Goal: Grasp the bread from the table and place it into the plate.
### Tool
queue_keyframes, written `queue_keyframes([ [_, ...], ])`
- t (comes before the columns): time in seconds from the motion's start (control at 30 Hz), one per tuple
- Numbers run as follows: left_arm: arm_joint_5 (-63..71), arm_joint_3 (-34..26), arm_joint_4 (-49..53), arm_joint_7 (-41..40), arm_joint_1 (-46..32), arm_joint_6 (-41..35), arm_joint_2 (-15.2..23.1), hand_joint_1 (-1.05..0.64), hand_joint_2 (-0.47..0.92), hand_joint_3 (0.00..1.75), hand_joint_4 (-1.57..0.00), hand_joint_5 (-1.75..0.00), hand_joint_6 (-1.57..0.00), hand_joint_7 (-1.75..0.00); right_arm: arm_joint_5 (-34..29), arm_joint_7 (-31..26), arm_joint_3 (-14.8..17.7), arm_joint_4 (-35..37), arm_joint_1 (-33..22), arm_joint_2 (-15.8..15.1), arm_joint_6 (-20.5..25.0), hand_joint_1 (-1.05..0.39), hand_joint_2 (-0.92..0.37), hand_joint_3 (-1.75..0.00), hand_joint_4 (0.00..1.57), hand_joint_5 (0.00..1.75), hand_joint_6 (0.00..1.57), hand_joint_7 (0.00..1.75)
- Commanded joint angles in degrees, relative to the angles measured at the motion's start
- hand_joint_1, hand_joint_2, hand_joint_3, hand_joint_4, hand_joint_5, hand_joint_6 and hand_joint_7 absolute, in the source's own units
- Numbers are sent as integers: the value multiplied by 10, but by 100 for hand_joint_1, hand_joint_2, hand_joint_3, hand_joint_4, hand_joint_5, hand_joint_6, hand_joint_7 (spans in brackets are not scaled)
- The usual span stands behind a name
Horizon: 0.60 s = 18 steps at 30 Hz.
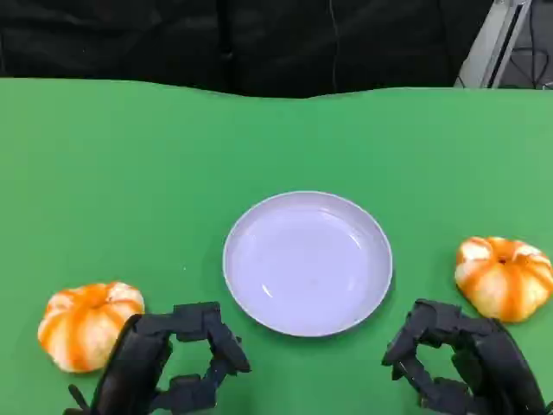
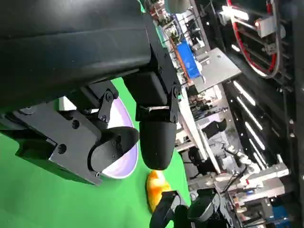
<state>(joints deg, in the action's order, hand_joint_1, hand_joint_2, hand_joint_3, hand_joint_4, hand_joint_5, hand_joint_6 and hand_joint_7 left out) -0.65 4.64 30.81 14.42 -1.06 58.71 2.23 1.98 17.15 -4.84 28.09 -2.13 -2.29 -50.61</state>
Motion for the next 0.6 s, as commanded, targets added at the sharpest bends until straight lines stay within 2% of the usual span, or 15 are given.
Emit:
queue_keyframes([
  [0.03,-4,-4,1,-3,4,3,5,0,62,97,-94,-140,-102,-111,11,2,4,4,3,-5,-2,-19,-67,-84,75,158,78,129],
  [0.6,19,20,11,-4,-2,15,-5,-2,58,98,-94,-138,-101,-111,6,-1,6,6,4,-9,-4,-20,-68,-82,74,157,79,128],
])
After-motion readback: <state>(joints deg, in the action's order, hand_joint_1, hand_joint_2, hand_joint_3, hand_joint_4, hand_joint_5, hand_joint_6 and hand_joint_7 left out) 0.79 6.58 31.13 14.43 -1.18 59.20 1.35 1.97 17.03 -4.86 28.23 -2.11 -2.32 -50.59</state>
